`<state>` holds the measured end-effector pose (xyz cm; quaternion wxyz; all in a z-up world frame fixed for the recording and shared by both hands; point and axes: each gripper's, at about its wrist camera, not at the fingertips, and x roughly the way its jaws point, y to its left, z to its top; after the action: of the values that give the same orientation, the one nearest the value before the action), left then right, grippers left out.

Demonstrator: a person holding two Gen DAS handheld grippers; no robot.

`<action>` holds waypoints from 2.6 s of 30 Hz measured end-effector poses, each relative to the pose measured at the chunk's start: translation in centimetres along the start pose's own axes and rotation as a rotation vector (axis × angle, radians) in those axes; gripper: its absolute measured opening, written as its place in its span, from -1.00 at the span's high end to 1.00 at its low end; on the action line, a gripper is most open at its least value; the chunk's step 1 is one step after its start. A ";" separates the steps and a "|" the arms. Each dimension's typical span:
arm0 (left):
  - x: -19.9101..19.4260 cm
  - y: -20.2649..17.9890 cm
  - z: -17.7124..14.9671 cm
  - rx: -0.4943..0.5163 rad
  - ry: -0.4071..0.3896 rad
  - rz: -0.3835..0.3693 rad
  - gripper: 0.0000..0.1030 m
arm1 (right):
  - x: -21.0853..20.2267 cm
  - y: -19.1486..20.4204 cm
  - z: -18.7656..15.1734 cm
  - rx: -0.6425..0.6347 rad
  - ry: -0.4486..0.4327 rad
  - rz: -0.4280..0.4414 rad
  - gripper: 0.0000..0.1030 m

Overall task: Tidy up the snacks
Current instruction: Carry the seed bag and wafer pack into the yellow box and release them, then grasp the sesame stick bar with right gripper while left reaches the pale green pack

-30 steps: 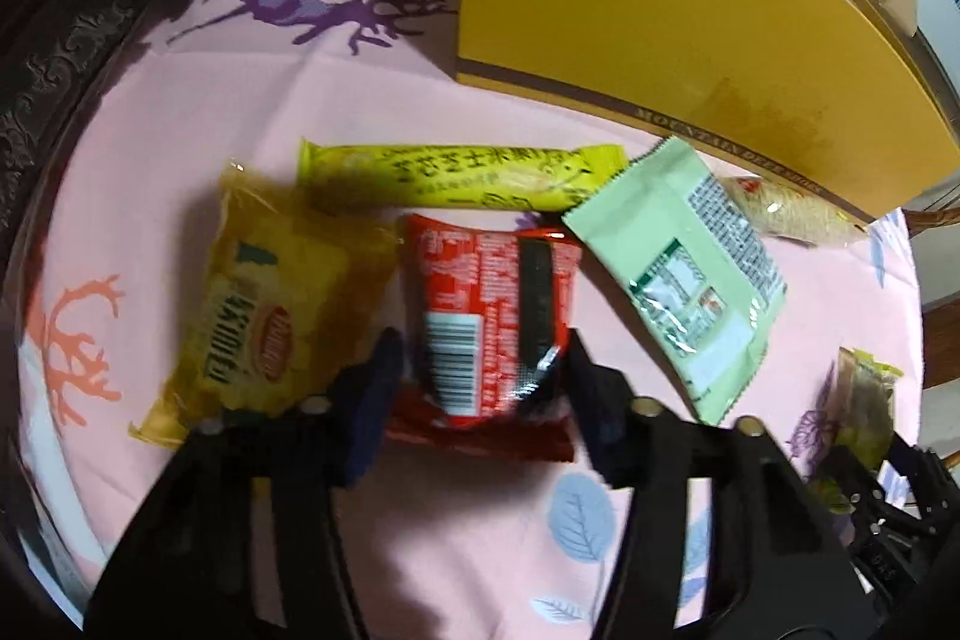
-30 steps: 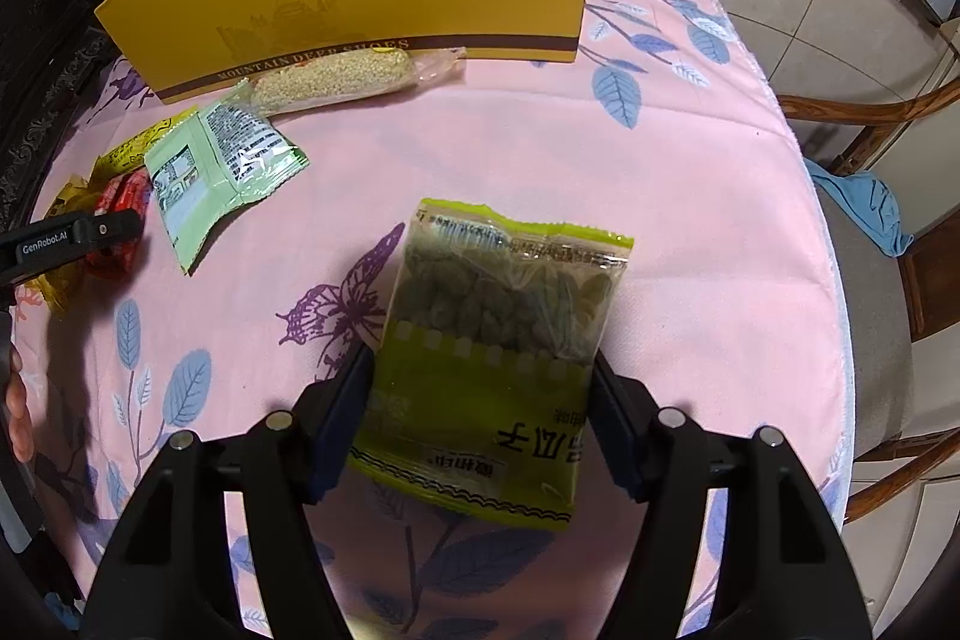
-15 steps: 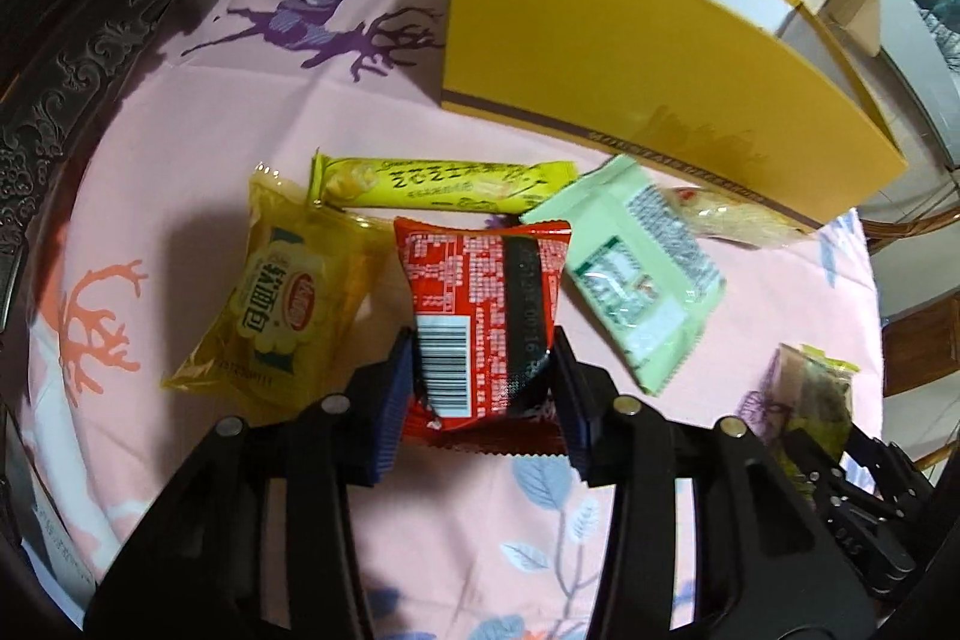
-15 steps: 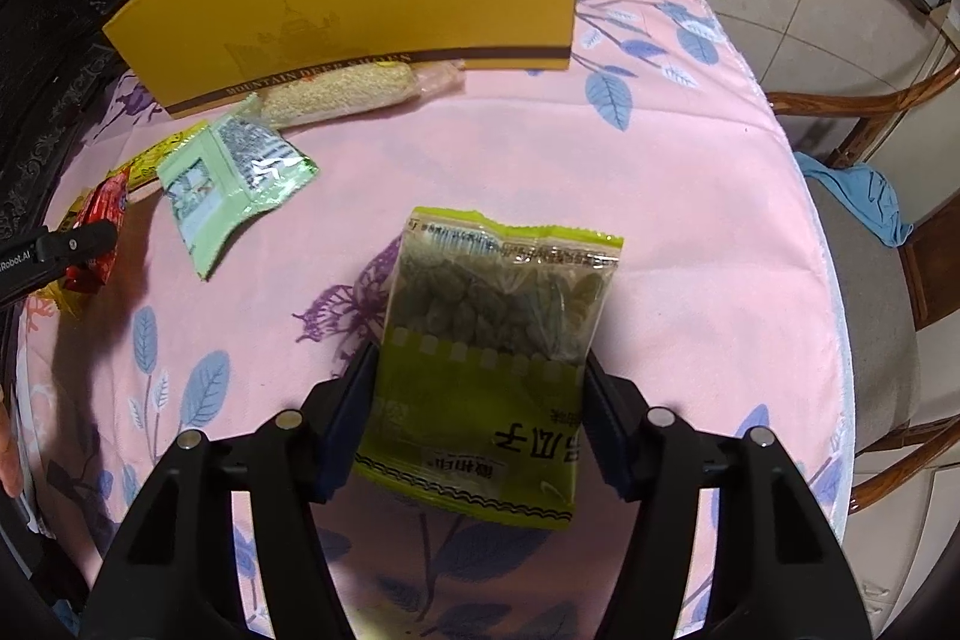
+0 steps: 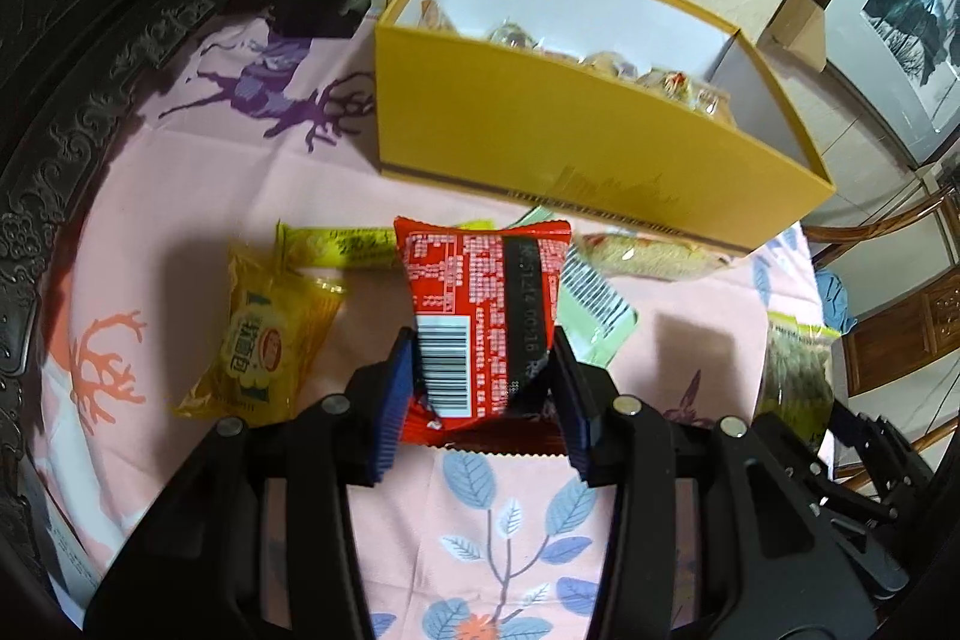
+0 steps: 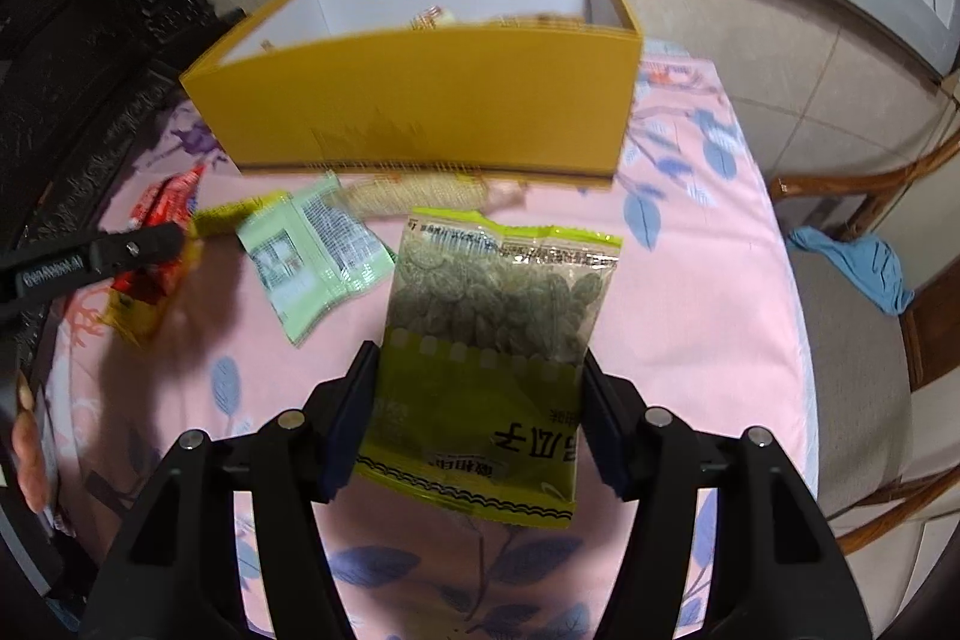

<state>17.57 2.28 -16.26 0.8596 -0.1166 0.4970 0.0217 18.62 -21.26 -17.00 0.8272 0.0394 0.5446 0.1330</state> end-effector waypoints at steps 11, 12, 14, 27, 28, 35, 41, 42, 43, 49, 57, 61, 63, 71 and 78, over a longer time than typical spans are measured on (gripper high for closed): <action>-1.2 -2.8 7.5 0.047 -0.071 -0.048 0.15 | -1.8 0.6 10.5 0.007 -0.122 0.060 -0.22; -1.1 -3.1 8.8 0.053 -0.075 -0.051 0.15 | -1.7 0.6 11.2 0.007 -0.126 0.061 -0.22; -0.7 -3.6 11.0 0.072 -0.080 -0.038 0.15 | -1.2 0.5 13.2 0.009 -0.131 0.058 -0.22; 0.7 -4.2 18.2 0.107 -0.107 0.011 0.15 | 0.1 0.4 18.8 0.022 -0.157 0.044 -0.22; 0.8 -4.2 18.5 0.105 -0.102 0.011 0.14 | 0.4 0.4 19.1 0.023 -0.156 0.043 -0.22; 0.3 -3.1 19.4 0.038 -0.152 0.036 -0.81 | 1.9 0.2 20.9 0.036 -0.120 -0.007 -0.46; -1.2 -0.9 18.8 -0.060 -0.154 -0.001 -0.81 | 0.3 -0.1 19.7 0.006 -0.153 0.041 -0.46; -1.5 -0.4 18.4 -0.082 -0.154 -0.009 -0.81 | 0.0 0.0 19.4 -0.008 -0.158 0.057 -0.46; -1.6 -0.2 18.2 -0.094 -0.150 -0.013 -0.81 | -0.3 0.2 19.1 -0.024 -0.161 0.072 -0.46; -3.0 0.8 13.4 -0.093 -0.143 0.001 -0.86 | -1.9 2.6 14.5 -0.204 -0.153 0.221 -0.46; -1.3 3.7 1.8 -0.181 0.003 -0.019 -0.86 | 3.7 4.7 7.5 -0.436 -0.068 0.174 -0.46; -2.0 4.1 0.5 -0.109 0.028 0.020 -0.86 | 5.9 4.9 7.6 -0.475 -0.061 0.166 -0.46; -2.4 4.4 0.3 -0.095 0.032 0.025 -0.86 | 7.1 4.9 7.5 -0.506 -0.053 0.155 -0.46; -2.5 4.7 0.6 -0.085 0.042 0.022 -0.86 | 11.1 4.4 7.9 -0.520 0.007 0.122 -0.45; -1.8 4.0 0.5 -0.067 0.064 0.011 -0.86 | 13.4 4.0 7.6 -0.484 0.084 0.109 0.00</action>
<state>16.45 6.39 -15.19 0.8387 -0.1433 0.5239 0.0391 29.84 -13.27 -25.03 0.7808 -0.1360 0.5280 0.3052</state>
